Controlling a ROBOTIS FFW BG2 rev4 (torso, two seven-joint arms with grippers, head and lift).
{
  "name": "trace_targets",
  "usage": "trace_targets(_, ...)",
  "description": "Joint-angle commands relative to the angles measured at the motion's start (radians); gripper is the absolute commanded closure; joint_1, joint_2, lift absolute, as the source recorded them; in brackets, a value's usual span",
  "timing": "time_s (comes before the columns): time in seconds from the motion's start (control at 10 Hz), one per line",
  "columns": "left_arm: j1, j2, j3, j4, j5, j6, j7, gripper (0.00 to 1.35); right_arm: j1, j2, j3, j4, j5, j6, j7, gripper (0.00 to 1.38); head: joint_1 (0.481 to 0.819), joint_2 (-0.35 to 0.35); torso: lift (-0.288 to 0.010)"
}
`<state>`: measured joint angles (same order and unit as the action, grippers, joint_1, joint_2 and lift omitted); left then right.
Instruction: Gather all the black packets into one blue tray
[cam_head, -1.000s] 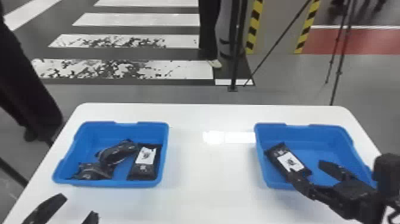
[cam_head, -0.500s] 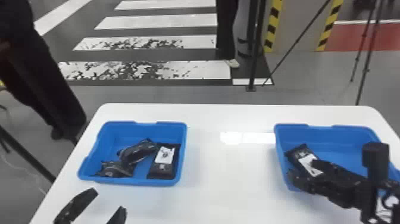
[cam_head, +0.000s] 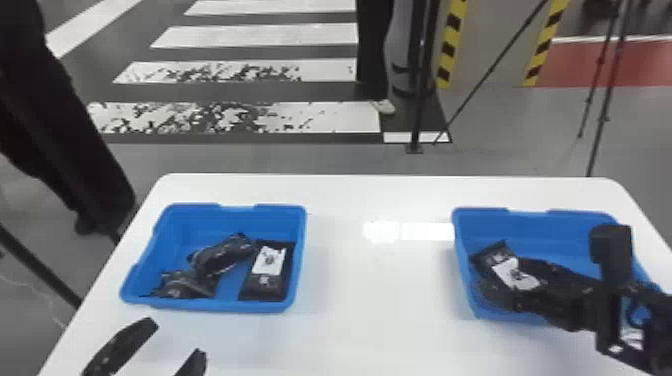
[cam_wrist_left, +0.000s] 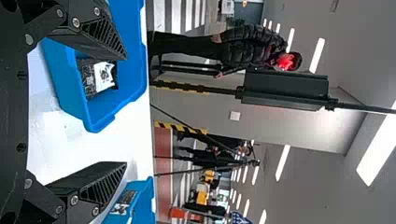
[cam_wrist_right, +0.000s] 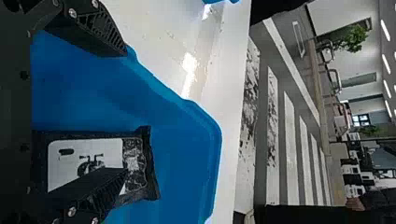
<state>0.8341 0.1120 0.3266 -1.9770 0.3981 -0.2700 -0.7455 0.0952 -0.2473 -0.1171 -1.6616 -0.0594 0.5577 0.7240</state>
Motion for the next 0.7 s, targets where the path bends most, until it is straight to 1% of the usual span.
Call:
trace_targets(0.0,0.0,0.0,0.0,0.0,-0.001,0.0,0.0,0.25,-0.004,-0.006,-0.028,-0.009,0.016,-0.001,0.0,0.15,0.695,0.052,-0.11)
trace_targets(0.2,-0.002,0.0,-0.004,0.0,-0.007,0.005,0.0,0.25,-0.034,-0.027,-0.019,0.031,0.043,-0.001,0.0,0.14,0.695,0.015,-0.11)
trace_targets(0.3,-0.002,0.0,-0.006,0.0,-0.007,0.01,0.0,0.25,-0.044,-0.038,-0.013,0.05,0.055,0.002,0.0,0.14,0.695,0.009,-0.11)
trace_targets(0.6,-0.005,0.001,-0.008,0.0,-0.011,0.017,0.0,0.25,-0.061,-0.052,-0.009,0.085,0.093,0.021,0.0,0.14,0.695,-0.022,-0.11)
